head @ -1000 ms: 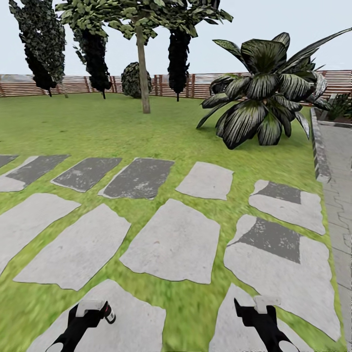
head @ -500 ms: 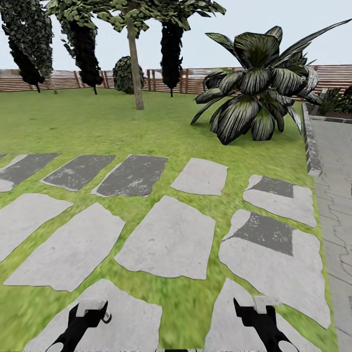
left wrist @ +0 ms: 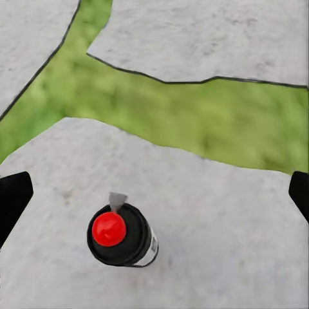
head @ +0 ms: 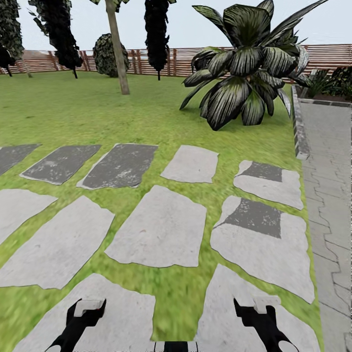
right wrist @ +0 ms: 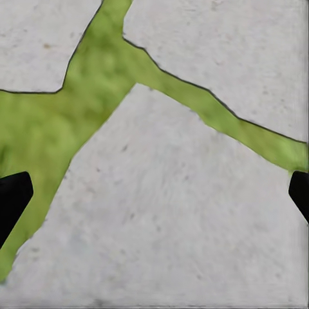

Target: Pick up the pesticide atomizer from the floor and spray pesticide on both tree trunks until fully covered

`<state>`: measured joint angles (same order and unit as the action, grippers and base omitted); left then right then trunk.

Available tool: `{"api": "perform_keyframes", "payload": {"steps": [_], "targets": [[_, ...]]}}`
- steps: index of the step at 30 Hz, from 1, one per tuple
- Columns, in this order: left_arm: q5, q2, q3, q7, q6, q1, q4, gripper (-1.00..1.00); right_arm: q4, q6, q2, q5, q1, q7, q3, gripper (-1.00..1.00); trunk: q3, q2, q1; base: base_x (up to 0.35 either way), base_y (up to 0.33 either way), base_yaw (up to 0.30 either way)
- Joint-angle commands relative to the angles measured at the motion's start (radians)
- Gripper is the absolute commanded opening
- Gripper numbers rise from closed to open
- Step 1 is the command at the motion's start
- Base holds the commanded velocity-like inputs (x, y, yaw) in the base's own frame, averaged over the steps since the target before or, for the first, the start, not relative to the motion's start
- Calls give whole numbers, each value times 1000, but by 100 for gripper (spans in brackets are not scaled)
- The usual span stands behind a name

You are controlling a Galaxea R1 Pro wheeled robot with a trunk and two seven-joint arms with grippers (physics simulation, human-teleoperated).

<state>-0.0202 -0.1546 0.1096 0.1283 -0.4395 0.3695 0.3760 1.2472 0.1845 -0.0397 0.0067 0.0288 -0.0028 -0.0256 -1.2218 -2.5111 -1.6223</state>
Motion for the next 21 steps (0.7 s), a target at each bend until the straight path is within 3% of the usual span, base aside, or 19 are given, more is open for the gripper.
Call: {"api": "perform_keyframes", "payload": {"steps": [1,6,14,21], "targets": [[-1,0,8,9,-4,0,0,100,1,6,0,1,0,0,1,100,-6,-1,0,0,0,-96],[1,-3,8,7,-7,0,0,100,1,6,0,1,0,0,1,100,-32,-2,-2,0,0,26],[2,-3,10,6,-8,-1,0,100,1,5,1,0,0,0,1,100,-39,-2,-2,0,0,104],[3,-3,10,2,-8,-1,0,100,1,6,1,-1,0,0,1,100,-68,-3,-6,0,0,7]]}}
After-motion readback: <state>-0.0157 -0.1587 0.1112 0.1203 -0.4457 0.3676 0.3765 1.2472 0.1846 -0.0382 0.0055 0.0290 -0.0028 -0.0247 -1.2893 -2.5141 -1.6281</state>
